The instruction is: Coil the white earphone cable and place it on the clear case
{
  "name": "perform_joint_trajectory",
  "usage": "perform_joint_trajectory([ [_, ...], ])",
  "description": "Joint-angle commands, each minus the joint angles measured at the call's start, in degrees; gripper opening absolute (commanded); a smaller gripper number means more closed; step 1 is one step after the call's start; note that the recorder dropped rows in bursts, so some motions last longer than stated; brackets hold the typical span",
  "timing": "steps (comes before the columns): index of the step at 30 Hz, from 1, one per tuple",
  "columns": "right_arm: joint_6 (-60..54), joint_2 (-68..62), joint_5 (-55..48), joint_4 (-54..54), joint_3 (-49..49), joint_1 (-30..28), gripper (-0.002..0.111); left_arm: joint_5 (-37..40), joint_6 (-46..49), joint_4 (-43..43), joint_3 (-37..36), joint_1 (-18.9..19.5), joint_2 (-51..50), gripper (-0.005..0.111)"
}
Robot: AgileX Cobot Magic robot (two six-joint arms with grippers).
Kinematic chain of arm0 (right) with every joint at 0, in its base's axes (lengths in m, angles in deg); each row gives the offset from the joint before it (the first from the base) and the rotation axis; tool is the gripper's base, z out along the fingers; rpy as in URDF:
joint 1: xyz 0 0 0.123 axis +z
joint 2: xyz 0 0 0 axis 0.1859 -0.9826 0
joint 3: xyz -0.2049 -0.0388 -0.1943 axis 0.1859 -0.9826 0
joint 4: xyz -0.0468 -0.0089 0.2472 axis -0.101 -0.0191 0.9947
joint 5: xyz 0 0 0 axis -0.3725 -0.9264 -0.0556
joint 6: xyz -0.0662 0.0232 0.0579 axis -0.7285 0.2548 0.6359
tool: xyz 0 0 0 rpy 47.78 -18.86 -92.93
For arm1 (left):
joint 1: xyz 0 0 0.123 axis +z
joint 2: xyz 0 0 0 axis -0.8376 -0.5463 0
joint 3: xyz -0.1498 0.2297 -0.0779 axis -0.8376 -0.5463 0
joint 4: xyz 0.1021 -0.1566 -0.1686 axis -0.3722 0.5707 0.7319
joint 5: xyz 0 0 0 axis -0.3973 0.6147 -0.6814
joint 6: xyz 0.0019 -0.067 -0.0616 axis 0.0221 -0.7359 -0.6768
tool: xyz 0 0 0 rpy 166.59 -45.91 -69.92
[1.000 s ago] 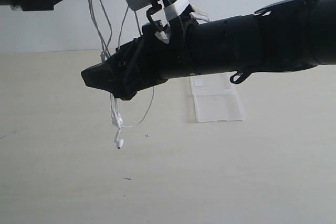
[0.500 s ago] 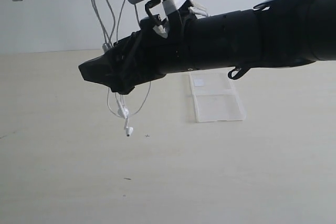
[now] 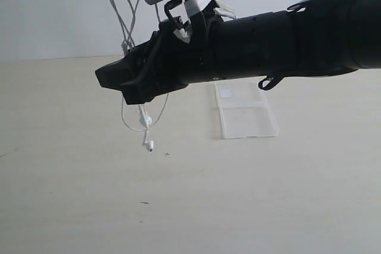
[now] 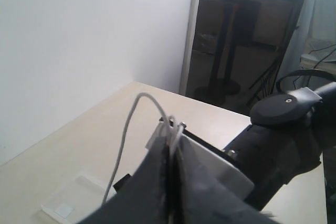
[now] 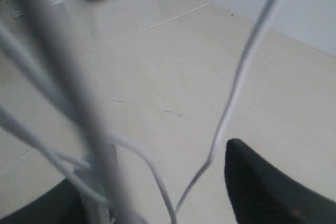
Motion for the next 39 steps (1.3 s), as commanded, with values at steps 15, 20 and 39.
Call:
perform_joint_trajectory([
  [15, 2.61, 0.27, -0.47, 0.2, 0.39, 0.05, 0.0, 3.41, -1.68, -2.91, 0.37, -0.32, -0.11, 0.0],
  [20, 5.89, 0.27, -0.17, -4.34, 0.39, 0.05, 0.0, 4.84, -3.37, -4.74, 0.37, -0.32, 0.13, 0.0],
  [39, 6.53, 0.27, 5.56, -7.14, 0.39, 0.05, 0.0, 4.64, -10.71, -9.83, -0.08, -0.32, 6.12, 0.0],
])
